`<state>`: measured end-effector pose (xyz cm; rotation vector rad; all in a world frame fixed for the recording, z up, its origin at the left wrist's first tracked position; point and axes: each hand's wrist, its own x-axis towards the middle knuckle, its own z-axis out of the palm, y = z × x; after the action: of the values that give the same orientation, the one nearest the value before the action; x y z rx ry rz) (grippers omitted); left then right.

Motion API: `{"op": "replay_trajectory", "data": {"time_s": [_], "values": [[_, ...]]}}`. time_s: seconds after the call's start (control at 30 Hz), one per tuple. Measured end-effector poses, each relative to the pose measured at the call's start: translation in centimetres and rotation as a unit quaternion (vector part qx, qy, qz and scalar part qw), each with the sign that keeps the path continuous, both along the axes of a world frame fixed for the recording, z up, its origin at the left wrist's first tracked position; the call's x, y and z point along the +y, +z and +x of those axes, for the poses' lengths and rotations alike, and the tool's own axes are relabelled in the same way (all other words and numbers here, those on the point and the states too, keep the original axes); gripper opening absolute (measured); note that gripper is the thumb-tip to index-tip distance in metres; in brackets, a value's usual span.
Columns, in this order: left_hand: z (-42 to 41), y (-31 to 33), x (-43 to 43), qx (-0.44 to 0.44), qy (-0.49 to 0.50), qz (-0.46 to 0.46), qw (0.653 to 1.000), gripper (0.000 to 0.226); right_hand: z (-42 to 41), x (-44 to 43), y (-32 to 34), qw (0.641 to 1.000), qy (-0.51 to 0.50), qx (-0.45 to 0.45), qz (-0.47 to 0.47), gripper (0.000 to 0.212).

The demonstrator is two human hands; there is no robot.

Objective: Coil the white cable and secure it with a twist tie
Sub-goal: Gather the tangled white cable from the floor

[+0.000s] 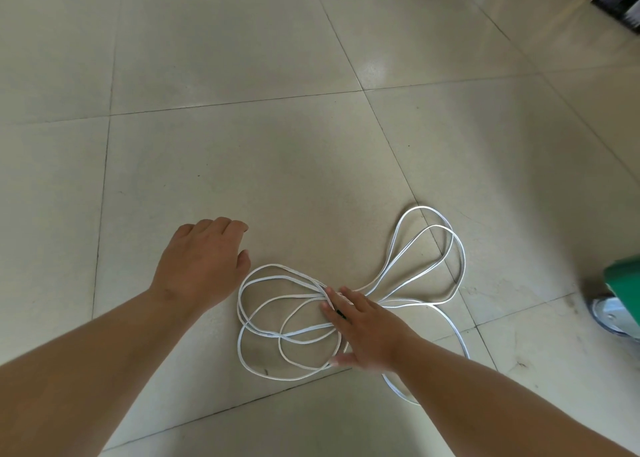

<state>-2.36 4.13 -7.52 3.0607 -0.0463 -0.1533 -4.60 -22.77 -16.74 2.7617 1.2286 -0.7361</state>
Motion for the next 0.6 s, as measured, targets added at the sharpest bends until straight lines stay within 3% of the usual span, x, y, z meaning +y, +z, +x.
{"op": "replay_trajectory", "data": {"time_s": [0.13,0.33,0.4,0.47,0.6], "values": [[0.1,0.1,-0.3,-0.004,-0.003,0.0,1.0,0.039,0.0,-0.3,-0.2,0.999,0.014,0.02,-0.04,0.119],[0.1,0.2,-0.4,-0.004,-0.005,0.002,1.0,0.039,0.4,1.2,0.0,0.999,-0.019,0.01,-0.036,0.087],[0.1,0.2,-0.4,-0.001,-0.005,-0.001,1.0,0.039,0.5,1.3,-0.1,0.999,-0.01,-0.031,-0.022,0.079],[0.1,0.2,-0.3,0.003,-0.004,0.0,1.0,0.039,0.6,1.6,0.0,0.997,-0.009,-0.073,-0.015,0.079],[0.0,0.0,-0.3,0.009,-0.001,-0.003,1.0,0.04,1.1,2.4,-0.6,0.998,-0.023,-0.055,-0.013,0.082]]}}
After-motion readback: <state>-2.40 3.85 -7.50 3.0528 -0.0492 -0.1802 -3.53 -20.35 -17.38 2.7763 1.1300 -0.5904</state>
